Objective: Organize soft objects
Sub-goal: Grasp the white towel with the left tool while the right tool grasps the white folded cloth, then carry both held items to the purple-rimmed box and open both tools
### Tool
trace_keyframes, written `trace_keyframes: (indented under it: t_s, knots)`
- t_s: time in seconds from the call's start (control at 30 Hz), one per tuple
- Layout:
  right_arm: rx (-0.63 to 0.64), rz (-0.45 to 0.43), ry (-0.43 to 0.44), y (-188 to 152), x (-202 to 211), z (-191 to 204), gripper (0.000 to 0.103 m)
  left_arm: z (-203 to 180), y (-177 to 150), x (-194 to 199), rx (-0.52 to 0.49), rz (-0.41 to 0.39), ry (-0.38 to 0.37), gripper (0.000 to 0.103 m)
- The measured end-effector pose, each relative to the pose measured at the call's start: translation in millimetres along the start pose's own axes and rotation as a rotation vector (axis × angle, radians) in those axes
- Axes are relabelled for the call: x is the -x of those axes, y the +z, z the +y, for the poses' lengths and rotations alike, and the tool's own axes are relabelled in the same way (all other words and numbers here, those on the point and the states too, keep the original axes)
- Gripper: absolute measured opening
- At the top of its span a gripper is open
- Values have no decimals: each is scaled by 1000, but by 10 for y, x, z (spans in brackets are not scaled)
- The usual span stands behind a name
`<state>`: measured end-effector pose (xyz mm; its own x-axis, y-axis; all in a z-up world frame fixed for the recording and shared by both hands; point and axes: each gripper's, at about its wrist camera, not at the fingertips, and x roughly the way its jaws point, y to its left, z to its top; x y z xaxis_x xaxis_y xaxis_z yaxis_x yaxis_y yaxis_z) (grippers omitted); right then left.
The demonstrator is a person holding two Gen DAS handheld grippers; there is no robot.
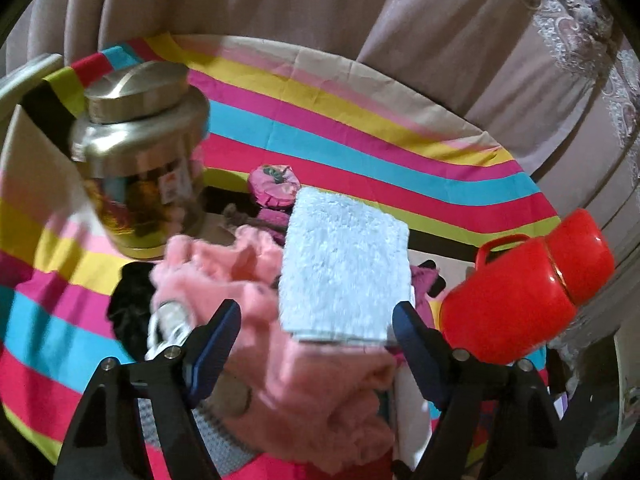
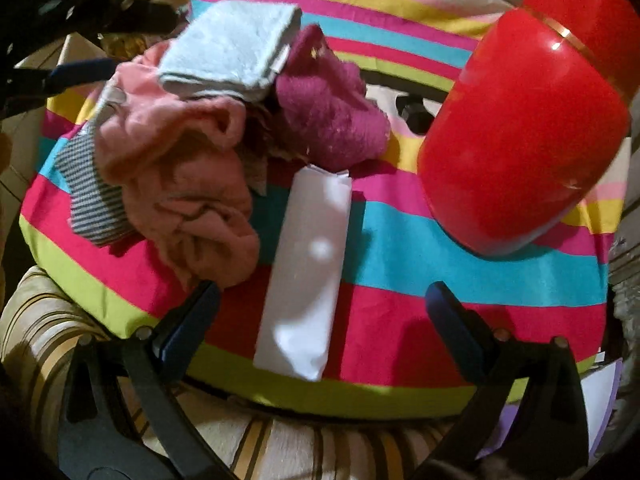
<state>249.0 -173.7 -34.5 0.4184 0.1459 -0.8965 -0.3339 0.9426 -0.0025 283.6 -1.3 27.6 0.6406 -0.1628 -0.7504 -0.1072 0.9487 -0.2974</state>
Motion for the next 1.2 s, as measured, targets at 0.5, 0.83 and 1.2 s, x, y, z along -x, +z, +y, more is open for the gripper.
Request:
trace_keyframes:
  t_s: [0.5,0.83,1.2]
  knots:
    - [-11,46,68,-21,-283,-39,47,-83,-96,91,-71,-61,-89,12]
    - [-83,-10,113,-193,56,-221,45,-42,-362,385,13,-15,-231,12]
    - [-143,-69,136,-489,574,-282,45,-289,-619,719,4,-6,-310,11]
